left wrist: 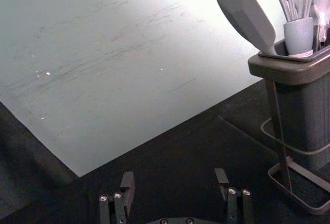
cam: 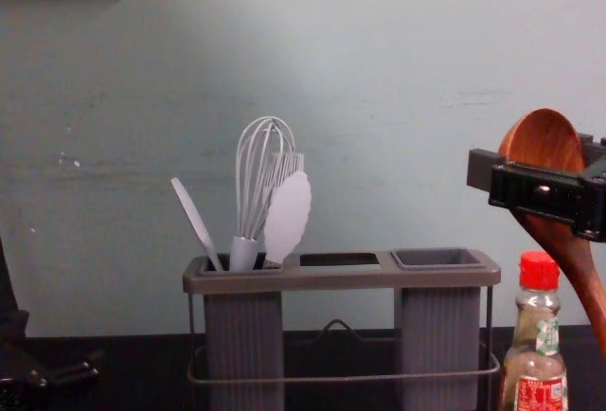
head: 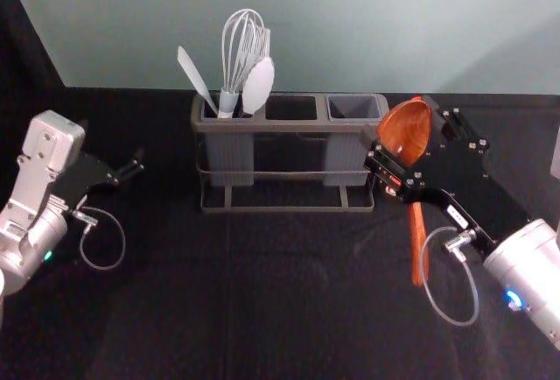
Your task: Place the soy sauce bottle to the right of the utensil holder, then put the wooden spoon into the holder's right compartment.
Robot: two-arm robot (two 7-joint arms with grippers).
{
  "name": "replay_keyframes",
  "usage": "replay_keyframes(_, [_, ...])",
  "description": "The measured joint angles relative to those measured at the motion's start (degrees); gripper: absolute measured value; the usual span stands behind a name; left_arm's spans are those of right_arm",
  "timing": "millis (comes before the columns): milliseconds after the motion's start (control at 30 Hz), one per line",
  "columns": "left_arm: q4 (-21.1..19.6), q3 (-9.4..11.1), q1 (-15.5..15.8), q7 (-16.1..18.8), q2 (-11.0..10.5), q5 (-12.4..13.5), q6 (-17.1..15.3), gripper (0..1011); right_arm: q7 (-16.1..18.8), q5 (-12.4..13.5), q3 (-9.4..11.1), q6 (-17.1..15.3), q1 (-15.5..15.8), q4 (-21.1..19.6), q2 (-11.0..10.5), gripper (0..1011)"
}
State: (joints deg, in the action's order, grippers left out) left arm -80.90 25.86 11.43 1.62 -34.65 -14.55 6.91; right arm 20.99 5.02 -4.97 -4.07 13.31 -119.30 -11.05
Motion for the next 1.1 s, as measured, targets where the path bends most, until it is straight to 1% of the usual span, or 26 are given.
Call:
replay_keyframes(267, [0.0,0.0,0.0,0.0,0.0,0.0,0.0,1011,-0.04,0.04,-0.09,0.0,-0.15,0.14,-0.02,840])
replay_keyframes(367, [0.0,0.0,0.0,0.0,0.0,0.0,0.0,1011,-0.03,0.56,-1.01,0.1,-2.02,1.35,0.05,840])
replay_keyframes(433, [0.0,0.0,0.0,0.0,0.0,0.0,0.0,1011,0.02,0.83,-1.59,0.18,-3.91,2.07,0.06,840])
replay_keyframes(467, [0.0,0.0,0.0,0.0,0.0,0.0,0.0,1011,0.08,0.94,-1.9,0.19,-5.44,2.56,0.0,840])
replay_keyframes(533, [0.0,0.0,0.0,0.0,0.0,0.0,0.0,1011,0.18,1.13,-2.15,0.17,-6.82,3.08,-0.05,840])
replay_keyframes(567, [0.0,0.0,0.0,0.0,0.0,0.0,0.0,1011,0.27,1.33,-2.41,0.06,-8.59,3.75,-0.18,840])
replay_keyframes(633, [0.0,0.0,0.0,0.0,0.0,0.0,0.0,1011,0.31,1.5,-2.58,-0.11,-10.2,4.51,-0.24,840])
replay_keyframes(667, [0.0,0.0,0.0,0.0,0.0,0.0,0.0,1011,0.61,1.92,-2.71,-0.11,-11.73,5.47,-0.38,840])
replay_keyframes(700, [0.0,0.0,0.0,0.0,0.0,0.0,0.0,1011,0.61,1.92,-2.71,-0.11,-11.73,5.47,-0.38,840])
replay_keyframes(733, [0.0,0.0,0.0,0.0,0.0,0.0,0.0,1011,1.07,2.51,-2.75,0.06,-13.26,6.5,-0.52,840])
replay_keyframes(767, [0.0,0.0,0.0,0.0,0.0,0.0,0.0,1011,1.35,2.91,-2.76,0.2,-14.15,7.26,-0.58,840])
replay_keyframes(800, [0.0,0.0,0.0,0.0,0.0,0.0,0.0,1011,2.01,3.77,-2.76,0.64,-16.01,8.94,-0.72,840])
replay_keyframes(867, [0.0,0.0,0.0,0.0,0.0,0.0,0.0,1011,2.7,4.41,-2.85,1.21,-17.9,10.79,-0.95,840])
replay_keyframes(900, [0.0,0.0,0.0,0.0,0.0,0.0,0.0,1011,3.44,5.1,-2.99,1.87,-19.9,12.87,-1.07,840])
replay_keyframes(967, [0.0,0.0,0.0,0.0,0.0,0.0,0.0,1011,4.02,5.56,-3.26,2.53,-21.82,14.96,-1.2,840])
replay_keyframes(1067, [0.0,0.0,0.0,0.0,0.0,0.0,0.0,1011,5.3,6.49,-4.05,4.21,-26.03,19.6,-1.28,840])
replay_keyframes(1100, [0.0,0.0,0.0,0.0,0.0,0.0,0.0,1011,5.57,6.69,-4.23,4.51,-26.79,20.44,-1.28,840])
